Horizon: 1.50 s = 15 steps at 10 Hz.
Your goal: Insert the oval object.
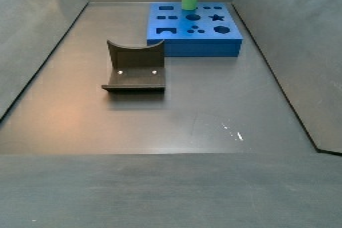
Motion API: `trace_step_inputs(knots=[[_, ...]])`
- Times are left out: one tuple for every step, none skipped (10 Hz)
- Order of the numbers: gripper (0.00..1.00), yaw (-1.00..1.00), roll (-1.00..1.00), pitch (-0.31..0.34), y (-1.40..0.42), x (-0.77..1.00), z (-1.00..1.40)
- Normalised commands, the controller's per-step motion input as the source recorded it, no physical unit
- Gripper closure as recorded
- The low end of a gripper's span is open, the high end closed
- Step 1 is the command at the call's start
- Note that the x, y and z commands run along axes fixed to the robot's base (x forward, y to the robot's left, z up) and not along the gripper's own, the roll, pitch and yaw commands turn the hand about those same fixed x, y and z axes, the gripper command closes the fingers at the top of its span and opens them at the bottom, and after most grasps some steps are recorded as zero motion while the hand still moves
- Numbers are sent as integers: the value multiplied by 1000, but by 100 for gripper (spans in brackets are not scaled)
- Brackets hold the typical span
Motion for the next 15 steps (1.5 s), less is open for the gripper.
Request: trace_step_inputs(knots=[[100, 37, -67, 0, 0, -294, -226], [100, 0, -137, 0, 0, -140, -214], [100, 0, -174, 34, 0, -43, -237], [100, -11, -166, 106, 0, 80, -297], [100, -86, -120, 179, 0, 254, -329], [100, -89, -97, 180, 0, 283, -314], [100, -80, -91, 166, -3, 266, -306], [100, -54, -114, 110, -11, 157, -314], [100, -54, -100, 107, -3, 117, -297], [100, -46, -87, 97, 0, 97, -274], [100, -43, -50, 84, 0, 74, -249], [100, -34, -23, 70, -6, 63, -229], [100, -46, -11, 56, -20, 31, -211], [100, -46, -14, 60, -11, 43, -209], [100, -46, -16, 59, -14, 37, -214]])
